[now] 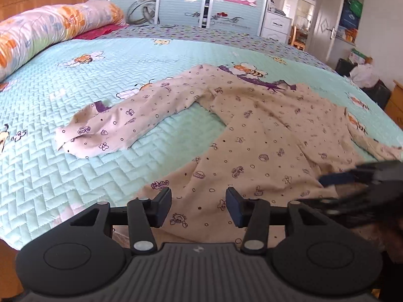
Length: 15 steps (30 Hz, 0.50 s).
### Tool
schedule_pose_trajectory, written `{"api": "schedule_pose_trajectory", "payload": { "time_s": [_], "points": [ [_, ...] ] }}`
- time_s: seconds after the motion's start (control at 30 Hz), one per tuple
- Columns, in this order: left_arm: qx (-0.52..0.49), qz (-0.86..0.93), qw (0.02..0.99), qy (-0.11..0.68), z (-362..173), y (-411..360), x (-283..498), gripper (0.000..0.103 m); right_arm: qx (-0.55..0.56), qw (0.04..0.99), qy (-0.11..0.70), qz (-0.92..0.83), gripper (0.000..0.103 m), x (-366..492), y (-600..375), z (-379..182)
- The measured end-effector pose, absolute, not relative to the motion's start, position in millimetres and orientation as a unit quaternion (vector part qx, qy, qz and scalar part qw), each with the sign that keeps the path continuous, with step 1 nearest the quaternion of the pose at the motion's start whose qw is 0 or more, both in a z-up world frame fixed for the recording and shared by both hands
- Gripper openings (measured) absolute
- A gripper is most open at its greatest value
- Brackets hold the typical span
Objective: Fold clothes
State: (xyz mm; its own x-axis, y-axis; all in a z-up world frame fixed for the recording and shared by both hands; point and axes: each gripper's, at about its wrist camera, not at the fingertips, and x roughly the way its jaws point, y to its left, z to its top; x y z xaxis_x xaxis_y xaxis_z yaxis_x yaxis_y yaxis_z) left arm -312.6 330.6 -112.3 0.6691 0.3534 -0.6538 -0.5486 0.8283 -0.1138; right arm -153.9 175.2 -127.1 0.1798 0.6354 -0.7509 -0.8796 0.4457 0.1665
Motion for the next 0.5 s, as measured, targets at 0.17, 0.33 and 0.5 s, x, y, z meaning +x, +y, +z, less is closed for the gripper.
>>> {"api": "schedule_pose_trajectory", "payload": {
  "time_s": [0.17,0.33,0.5],
  "points": [
    [-0.15,0.236,0.906,0.316,-113.5,321.0,-304.6,0.051,-0.036,0.799,0.4,0.447,0.082,-119.6,127.7,-103.6],
    [-0.144,0.228,0.909,0.318,-112.4,313.3,-302.6,0.051,0.03,0.806,0.412,0.425,0.082,-91.9,130.4,-95.1],
    [-0.147,0.229,0.909,0.317,-111.0,312.0,-304.1,0.051,0.015,0.804,0.394,0.445,0.082,-87.8,187.5,-93.9]
  ]
}}
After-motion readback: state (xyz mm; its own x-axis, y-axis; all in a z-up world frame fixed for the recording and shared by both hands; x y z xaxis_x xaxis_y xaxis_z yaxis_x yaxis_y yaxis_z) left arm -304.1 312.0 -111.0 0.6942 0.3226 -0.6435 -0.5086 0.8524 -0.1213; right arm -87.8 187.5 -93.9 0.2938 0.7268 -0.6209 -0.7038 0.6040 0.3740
